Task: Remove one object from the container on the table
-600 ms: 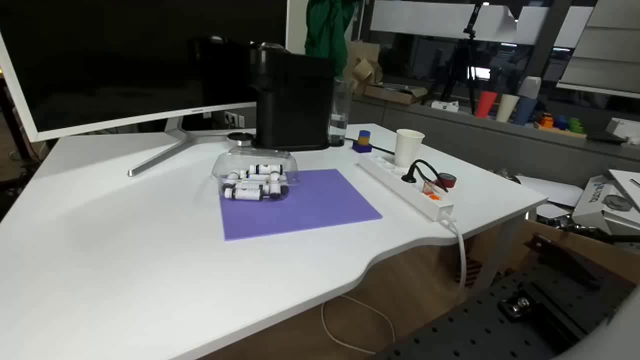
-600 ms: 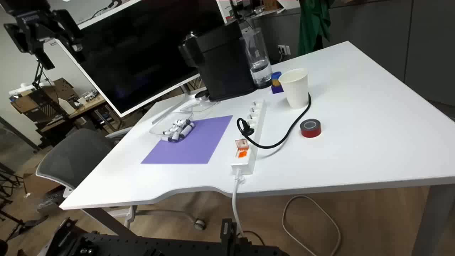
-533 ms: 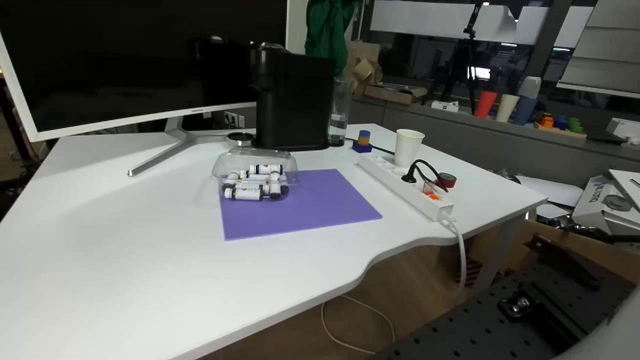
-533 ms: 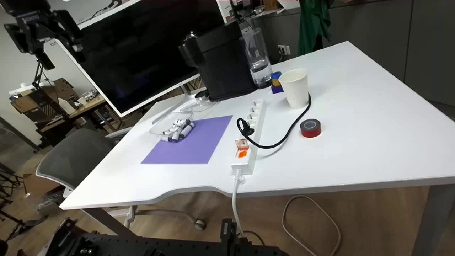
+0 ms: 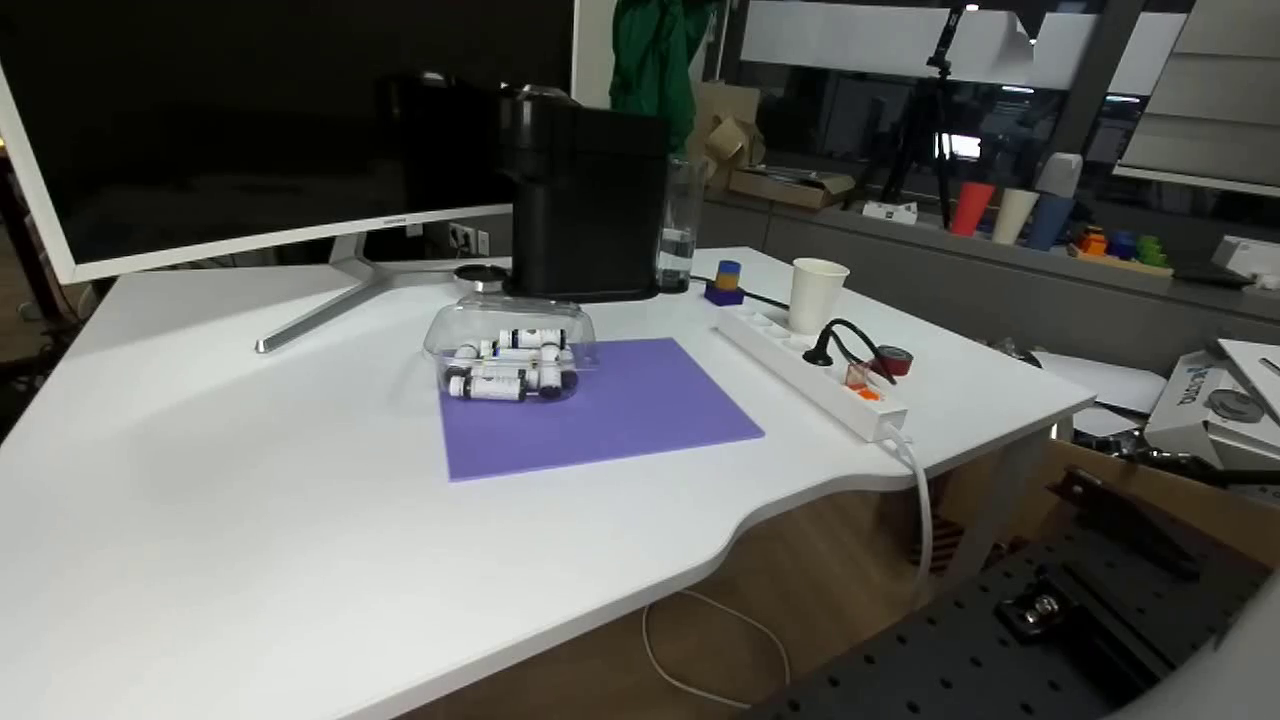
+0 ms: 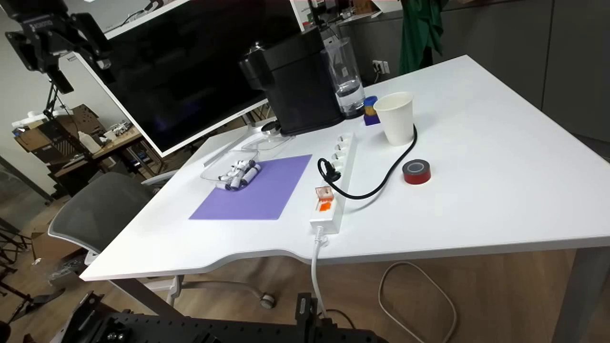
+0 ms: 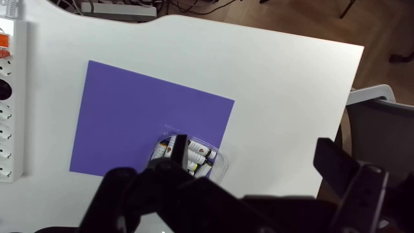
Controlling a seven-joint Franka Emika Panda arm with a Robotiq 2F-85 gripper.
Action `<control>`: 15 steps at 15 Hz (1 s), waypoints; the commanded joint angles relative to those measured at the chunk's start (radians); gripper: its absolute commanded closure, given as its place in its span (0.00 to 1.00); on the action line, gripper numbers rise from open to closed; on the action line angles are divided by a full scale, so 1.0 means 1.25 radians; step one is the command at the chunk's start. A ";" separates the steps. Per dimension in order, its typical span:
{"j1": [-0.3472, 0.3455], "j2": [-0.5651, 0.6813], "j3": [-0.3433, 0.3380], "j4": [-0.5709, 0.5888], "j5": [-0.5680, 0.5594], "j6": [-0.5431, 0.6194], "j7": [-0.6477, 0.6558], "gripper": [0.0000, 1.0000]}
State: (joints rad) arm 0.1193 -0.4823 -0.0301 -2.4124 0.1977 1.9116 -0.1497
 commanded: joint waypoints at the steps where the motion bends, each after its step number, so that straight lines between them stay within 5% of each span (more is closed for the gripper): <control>1: -0.010 0.000 0.009 0.002 0.004 -0.003 -0.004 0.00; 10: -0.095 0.241 0.100 0.027 -0.261 0.302 0.203 0.00; 15: -0.081 0.446 0.099 0.089 -0.357 0.388 0.329 0.00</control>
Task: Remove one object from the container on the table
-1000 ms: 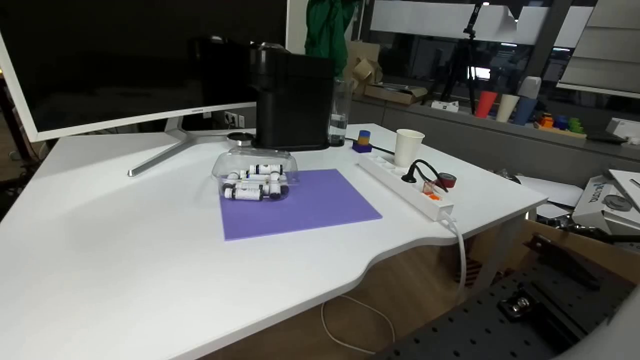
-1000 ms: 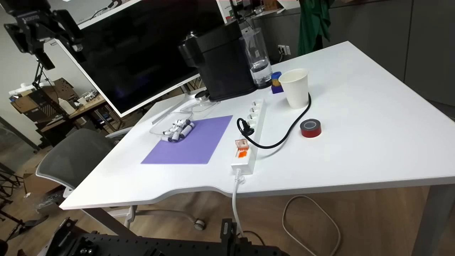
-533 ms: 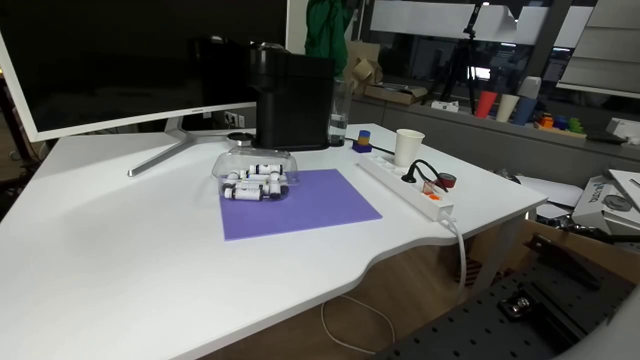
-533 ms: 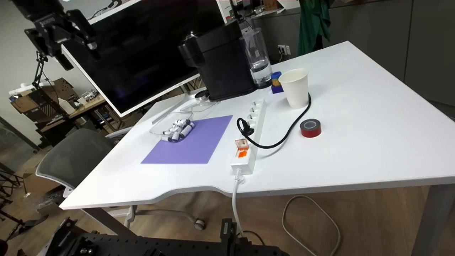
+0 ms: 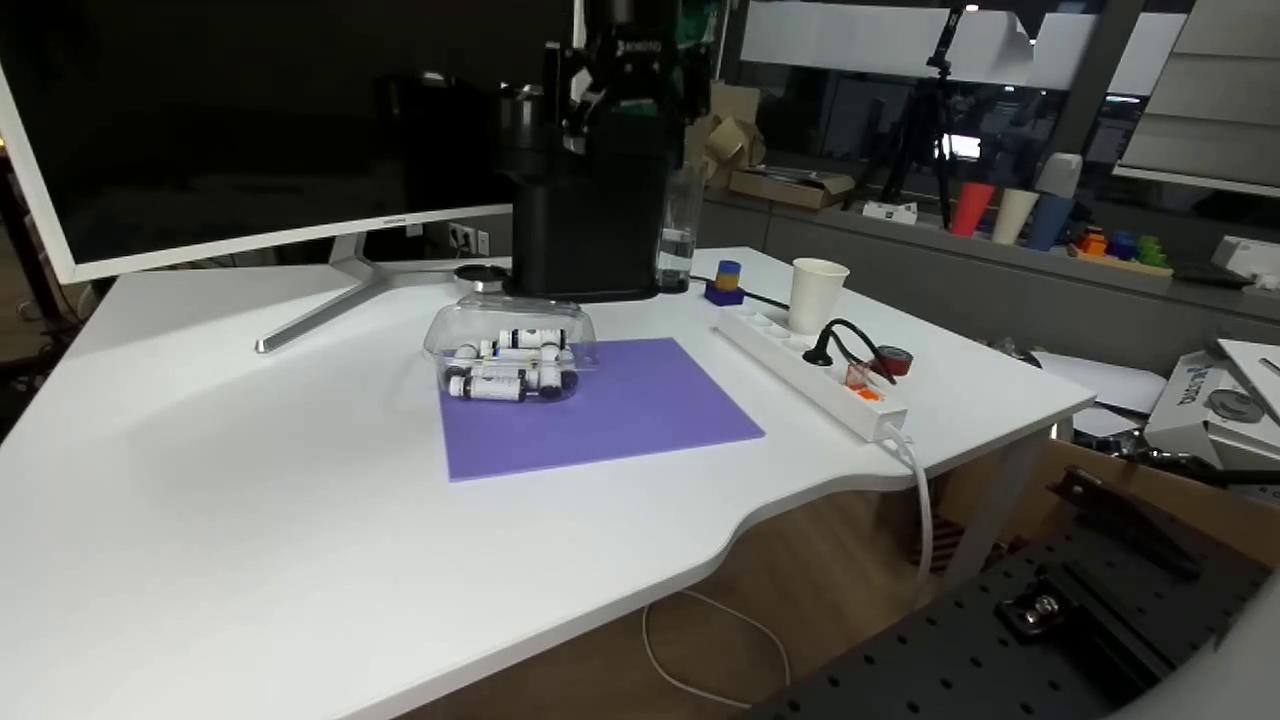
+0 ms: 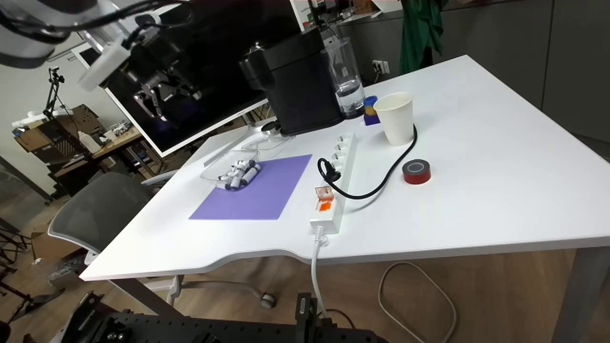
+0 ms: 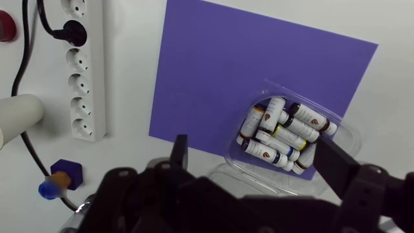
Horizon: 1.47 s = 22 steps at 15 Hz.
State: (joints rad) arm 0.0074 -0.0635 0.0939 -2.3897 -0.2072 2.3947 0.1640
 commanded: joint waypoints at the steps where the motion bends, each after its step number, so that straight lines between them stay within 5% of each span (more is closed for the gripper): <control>1: 0.017 0.149 -0.006 0.090 -0.032 -0.003 0.091 0.00; 8: 0.033 0.188 -0.026 0.101 -0.001 -0.002 0.069 0.00; 17: 0.113 0.340 -0.079 0.139 -0.123 0.215 0.100 0.00; 22: 0.152 0.431 -0.124 0.183 -0.103 0.295 0.088 0.00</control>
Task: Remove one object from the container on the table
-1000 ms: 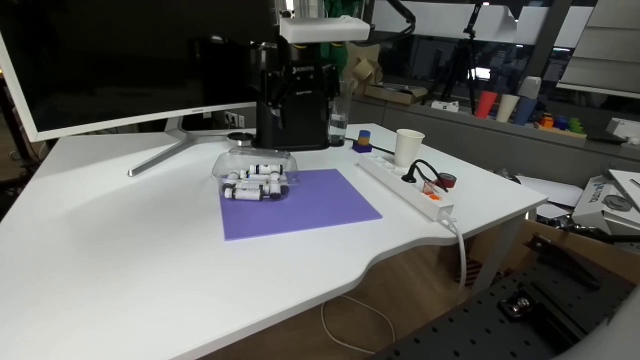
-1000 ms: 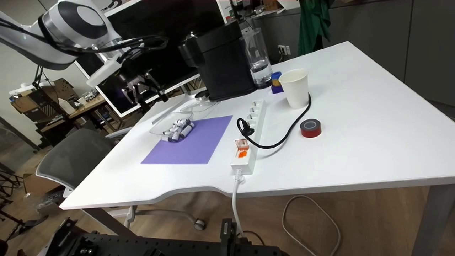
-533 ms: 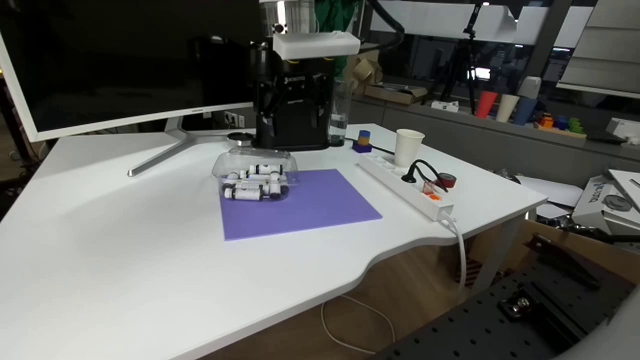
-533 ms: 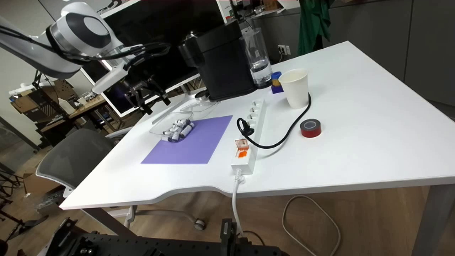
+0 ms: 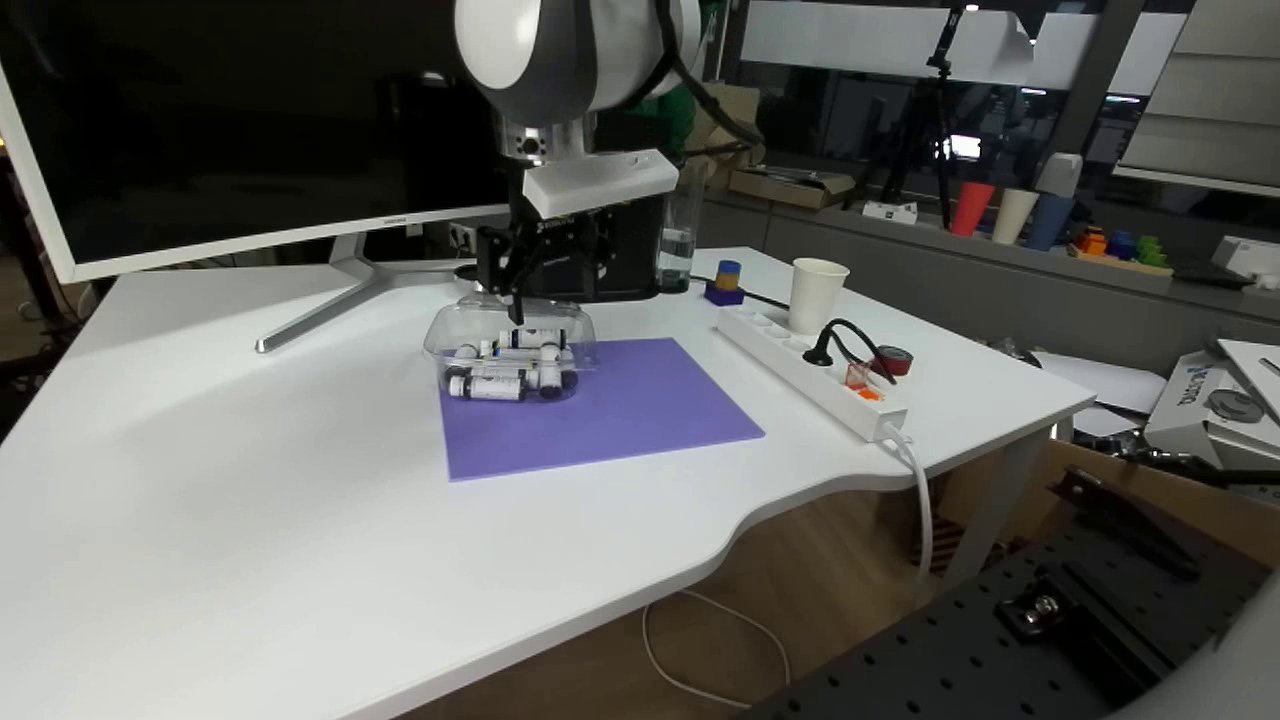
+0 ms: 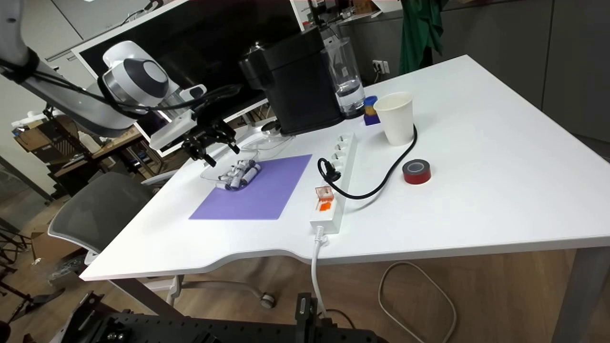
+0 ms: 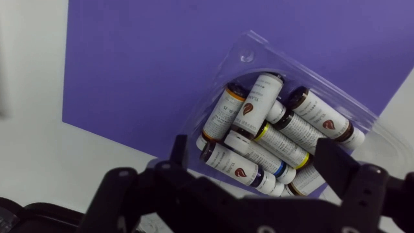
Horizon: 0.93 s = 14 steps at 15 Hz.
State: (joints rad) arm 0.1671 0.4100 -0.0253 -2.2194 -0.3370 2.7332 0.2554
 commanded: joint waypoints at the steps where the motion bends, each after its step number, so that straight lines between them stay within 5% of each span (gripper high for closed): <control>1: 0.029 0.069 -0.034 0.056 0.007 0.037 0.010 0.00; 8: 0.037 0.126 -0.024 0.092 0.079 0.051 -0.024 0.00; 9: 0.038 0.129 -0.023 0.094 0.089 0.048 -0.029 0.05; 10: 0.034 0.129 -0.017 0.094 0.104 0.042 -0.038 0.25; 14: 0.029 0.129 -0.009 0.096 0.147 0.025 -0.052 0.54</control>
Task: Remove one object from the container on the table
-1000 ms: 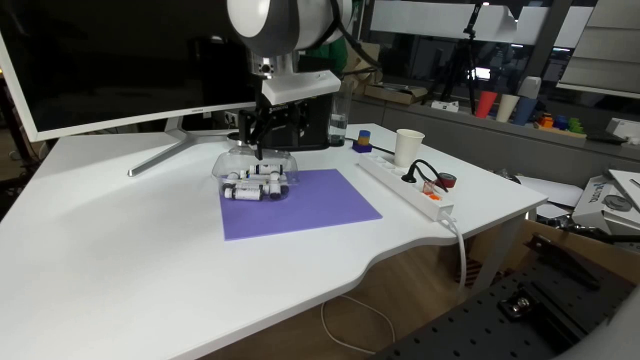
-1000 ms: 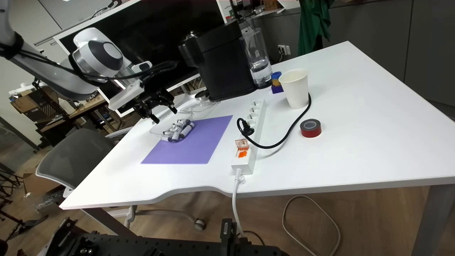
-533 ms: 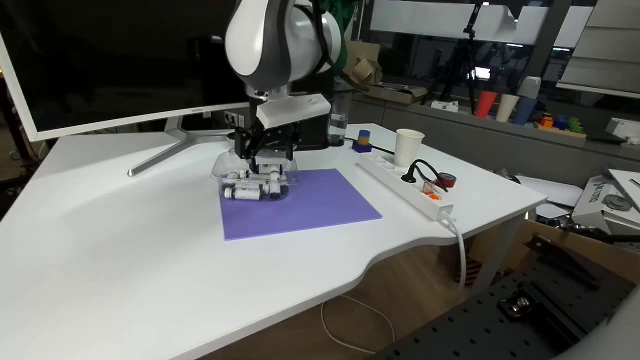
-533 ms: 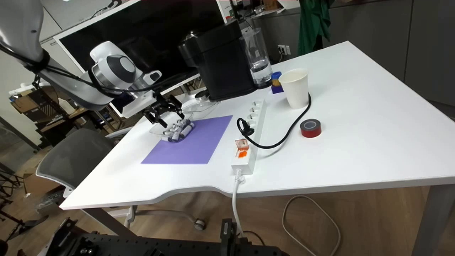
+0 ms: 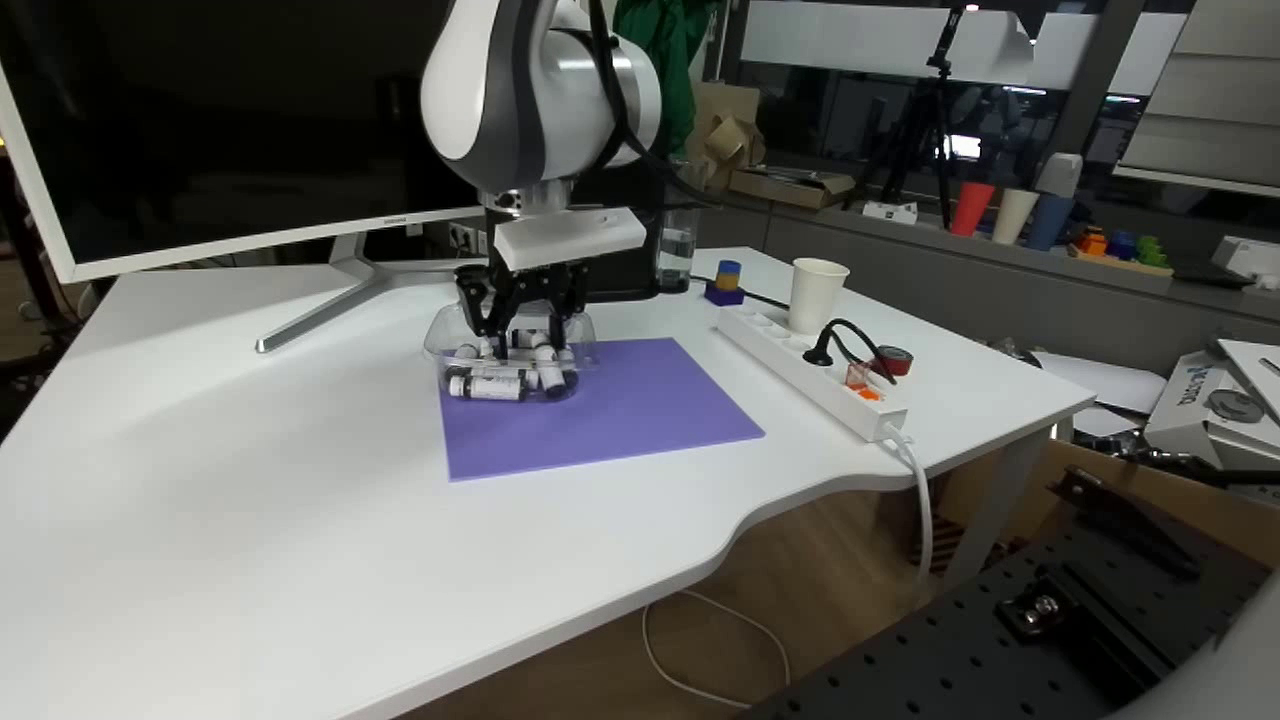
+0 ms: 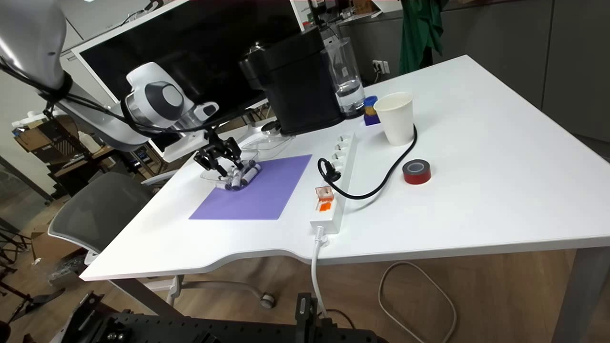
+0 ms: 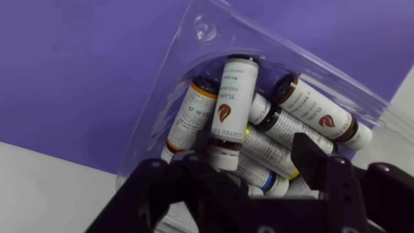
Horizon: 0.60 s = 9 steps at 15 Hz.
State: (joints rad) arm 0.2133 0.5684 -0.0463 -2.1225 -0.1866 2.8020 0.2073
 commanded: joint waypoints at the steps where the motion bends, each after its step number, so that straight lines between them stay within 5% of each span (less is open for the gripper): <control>1: -0.008 0.001 0.006 0.019 0.032 -0.036 -0.015 0.62; 6: -0.017 -0.029 0.009 0.007 0.047 -0.054 -0.024 0.95; 9: -0.032 -0.076 0.022 -0.016 0.068 -0.061 -0.036 0.93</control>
State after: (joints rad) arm 0.2010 0.5505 -0.0437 -2.1115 -0.1346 2.7650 0.1858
